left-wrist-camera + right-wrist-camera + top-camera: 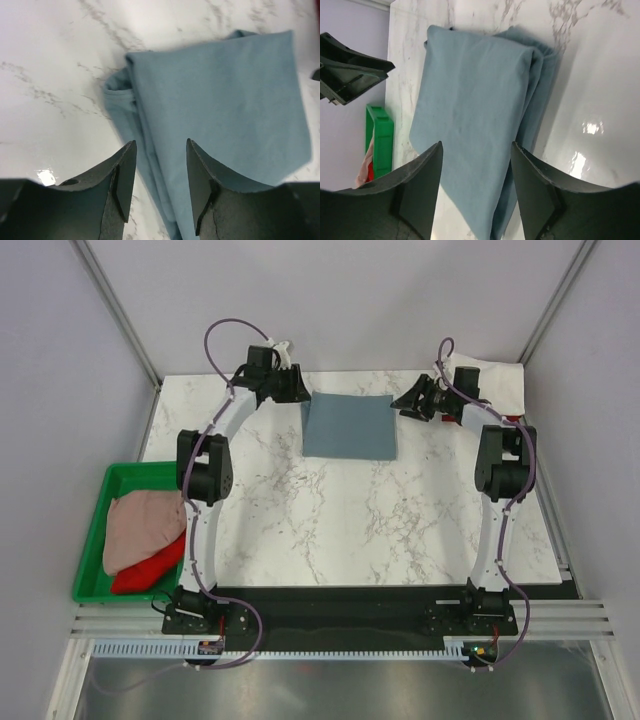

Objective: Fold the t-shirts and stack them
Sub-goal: Fold the tshirt, then neatly place the folded tshirt to the corner

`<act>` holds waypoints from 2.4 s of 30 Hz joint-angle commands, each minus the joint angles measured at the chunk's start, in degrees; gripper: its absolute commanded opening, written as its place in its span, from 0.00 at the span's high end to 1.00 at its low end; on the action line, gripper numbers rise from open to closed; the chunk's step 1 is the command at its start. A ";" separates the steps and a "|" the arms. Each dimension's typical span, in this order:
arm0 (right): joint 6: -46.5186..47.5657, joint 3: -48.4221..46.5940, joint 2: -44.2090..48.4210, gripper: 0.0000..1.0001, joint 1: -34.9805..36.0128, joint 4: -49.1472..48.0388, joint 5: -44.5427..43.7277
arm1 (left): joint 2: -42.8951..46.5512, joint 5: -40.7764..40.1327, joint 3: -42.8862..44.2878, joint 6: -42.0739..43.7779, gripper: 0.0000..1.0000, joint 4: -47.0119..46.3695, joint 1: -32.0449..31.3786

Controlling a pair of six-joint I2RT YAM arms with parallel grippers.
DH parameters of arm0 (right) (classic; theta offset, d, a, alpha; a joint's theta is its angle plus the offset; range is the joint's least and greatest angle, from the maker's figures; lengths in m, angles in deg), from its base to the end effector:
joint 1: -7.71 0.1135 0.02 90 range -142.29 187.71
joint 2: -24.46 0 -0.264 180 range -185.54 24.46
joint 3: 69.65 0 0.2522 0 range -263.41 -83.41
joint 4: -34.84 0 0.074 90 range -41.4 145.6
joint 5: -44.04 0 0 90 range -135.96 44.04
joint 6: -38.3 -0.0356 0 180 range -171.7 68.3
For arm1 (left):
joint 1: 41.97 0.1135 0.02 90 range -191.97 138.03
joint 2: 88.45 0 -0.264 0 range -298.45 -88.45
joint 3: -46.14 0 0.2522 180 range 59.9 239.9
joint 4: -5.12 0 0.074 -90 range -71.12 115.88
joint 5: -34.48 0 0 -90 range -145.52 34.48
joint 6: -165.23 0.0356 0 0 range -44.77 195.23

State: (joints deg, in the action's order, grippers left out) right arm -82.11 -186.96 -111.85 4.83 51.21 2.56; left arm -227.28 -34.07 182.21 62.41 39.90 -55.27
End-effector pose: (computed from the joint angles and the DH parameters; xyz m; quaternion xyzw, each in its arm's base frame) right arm 0.5296 0.0001 0.1573 0.0514 0.8301 0.4541 0.3195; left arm 0.5377 -0.1405 0.2099 0.0859 0.8810 -0.2607 0.3853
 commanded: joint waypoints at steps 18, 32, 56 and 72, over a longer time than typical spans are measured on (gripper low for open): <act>1.32 0.89 -6.77 0.29 1.20 2.05 3.69 | 3.21 24.87 -16.39 -0.01 0.60 5.18 -1.46; -2.28 0.45 -10.82 0.35 7.79 1.69 2.64 | 2.15 22.41 -18.68 1.04 0.63 6.58 -2.78; 42.98 -23.02 4.56 1.00 3.05 35.35 -13.26 | 9.98 13.44 -13.85 8.86 0.61 7.37 -3.05; 50.36 -32.68 4.48 1.00 -3.27 35.88 -25.04 | 9.10 14.05 -13.40 9.04 0.60 7.46 -4.98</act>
State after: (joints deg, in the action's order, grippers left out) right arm -34.73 -214.61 -109.01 2.89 89.29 -20.87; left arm -221.35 -20.03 167.06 68.90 47.35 -59.60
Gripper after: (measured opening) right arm 0.059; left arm 0.394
